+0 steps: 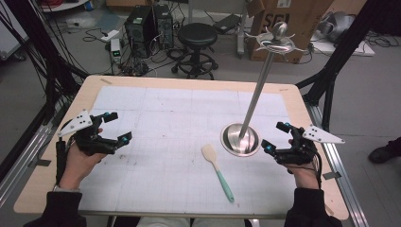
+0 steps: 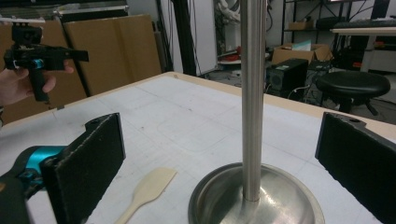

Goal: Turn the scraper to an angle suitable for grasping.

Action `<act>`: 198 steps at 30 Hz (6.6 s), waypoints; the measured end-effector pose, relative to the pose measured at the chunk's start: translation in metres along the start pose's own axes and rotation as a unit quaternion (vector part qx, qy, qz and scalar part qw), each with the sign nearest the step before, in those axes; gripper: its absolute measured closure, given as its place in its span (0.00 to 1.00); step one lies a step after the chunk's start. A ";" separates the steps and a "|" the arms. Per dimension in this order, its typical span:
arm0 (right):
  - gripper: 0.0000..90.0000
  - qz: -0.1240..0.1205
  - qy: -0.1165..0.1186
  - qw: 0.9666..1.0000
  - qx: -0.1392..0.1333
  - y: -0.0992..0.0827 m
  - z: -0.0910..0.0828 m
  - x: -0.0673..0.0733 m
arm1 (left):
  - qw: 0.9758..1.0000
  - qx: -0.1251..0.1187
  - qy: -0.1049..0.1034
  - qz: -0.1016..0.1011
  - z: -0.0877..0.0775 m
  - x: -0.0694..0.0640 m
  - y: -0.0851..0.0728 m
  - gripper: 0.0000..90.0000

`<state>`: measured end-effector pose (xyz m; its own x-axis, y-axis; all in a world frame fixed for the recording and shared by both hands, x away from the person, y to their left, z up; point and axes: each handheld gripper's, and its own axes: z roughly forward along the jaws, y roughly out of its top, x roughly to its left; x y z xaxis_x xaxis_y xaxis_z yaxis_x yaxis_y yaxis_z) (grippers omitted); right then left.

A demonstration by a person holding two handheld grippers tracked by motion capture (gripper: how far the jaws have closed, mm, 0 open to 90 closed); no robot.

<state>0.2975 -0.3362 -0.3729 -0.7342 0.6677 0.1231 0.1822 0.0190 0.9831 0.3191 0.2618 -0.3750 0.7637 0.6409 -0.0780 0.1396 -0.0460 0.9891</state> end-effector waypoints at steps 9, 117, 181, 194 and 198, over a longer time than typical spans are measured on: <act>0.01 0.002 0.007 1.000 0.015 -0.002 0.005 0.004 | 1.000 0.002 -0.003 -0.007 0.001 0.001 -0.003 0.02; 1.00 -0.067 0.185 0.925 0.325 -0.071 0.101 0.126 | 1.000 0.031 -0.002 -0.003 0.010 -0.004 -0.013 0.02; 1.00 -0.066 0.100 0.945 0.303 -0.066 0.161 0.102 | 0.998 0.067 -0.007 0.008 0.019 -0.010 -0.019 0.02; 1.00 -0.092 0.147 0.931 0.320 -0.069 0.141 0.123 | 0.998 0.067 -0.009 0.009 0.019 -0.010 -0.019 0.02; 1.00 -0.097 0.161 0.928 0.321 -0.071 0.129 0.130 | 0.998 0.066 -0.009 0.009 0.019 -0.010 -0.019 0.02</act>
<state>0.2735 -0.1546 -0.4444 -0.9325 0.3502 0.0884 0.3027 0.6240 0.7204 0.3208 0.2417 -0.3952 0.7782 0.6249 -0.0630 0.2060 -0.1592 0.9655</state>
